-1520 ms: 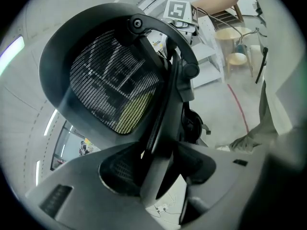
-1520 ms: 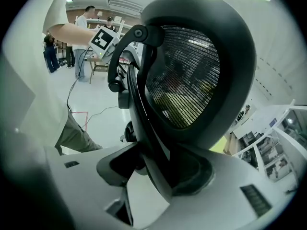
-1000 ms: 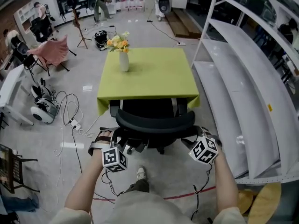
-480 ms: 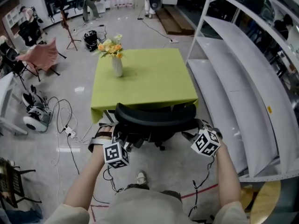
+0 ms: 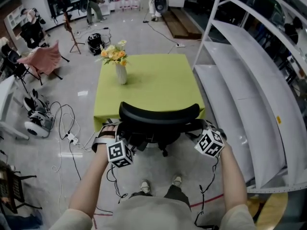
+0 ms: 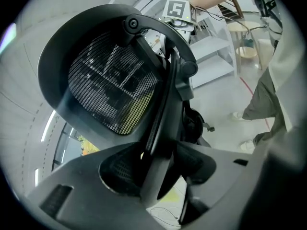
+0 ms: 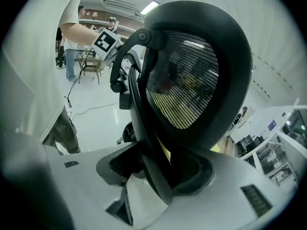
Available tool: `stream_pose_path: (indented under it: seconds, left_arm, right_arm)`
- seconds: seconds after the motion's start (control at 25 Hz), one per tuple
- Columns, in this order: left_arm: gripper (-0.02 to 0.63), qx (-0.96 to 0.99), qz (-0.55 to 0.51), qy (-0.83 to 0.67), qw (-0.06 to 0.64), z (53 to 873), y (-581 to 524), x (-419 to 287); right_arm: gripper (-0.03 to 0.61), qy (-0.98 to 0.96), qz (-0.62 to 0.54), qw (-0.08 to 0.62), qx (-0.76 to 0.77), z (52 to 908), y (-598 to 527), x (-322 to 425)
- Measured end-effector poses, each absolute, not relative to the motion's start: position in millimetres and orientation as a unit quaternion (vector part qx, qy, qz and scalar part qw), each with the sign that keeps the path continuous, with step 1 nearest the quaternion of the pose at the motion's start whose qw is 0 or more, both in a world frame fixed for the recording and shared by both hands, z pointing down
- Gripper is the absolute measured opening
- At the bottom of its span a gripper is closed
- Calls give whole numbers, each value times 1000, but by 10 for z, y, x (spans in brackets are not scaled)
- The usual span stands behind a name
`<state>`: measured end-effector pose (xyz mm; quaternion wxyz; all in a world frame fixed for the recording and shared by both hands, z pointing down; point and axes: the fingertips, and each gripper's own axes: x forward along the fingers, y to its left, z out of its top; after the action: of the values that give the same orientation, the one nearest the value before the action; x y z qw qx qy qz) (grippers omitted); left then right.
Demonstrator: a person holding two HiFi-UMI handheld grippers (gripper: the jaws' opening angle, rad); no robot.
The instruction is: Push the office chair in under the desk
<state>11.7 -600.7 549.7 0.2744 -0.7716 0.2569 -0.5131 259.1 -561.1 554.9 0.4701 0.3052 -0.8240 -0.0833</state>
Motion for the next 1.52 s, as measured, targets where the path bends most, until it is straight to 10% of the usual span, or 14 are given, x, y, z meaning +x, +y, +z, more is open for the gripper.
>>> stream_pose_path:
  seconds: [1.52]
  left_arm:
    - [235, -734, -542, 333, 237, 5522, -6862, 389]
  right_arm:
    - [232, -839, -143, 442, 284, 5538, -6655, 2875]
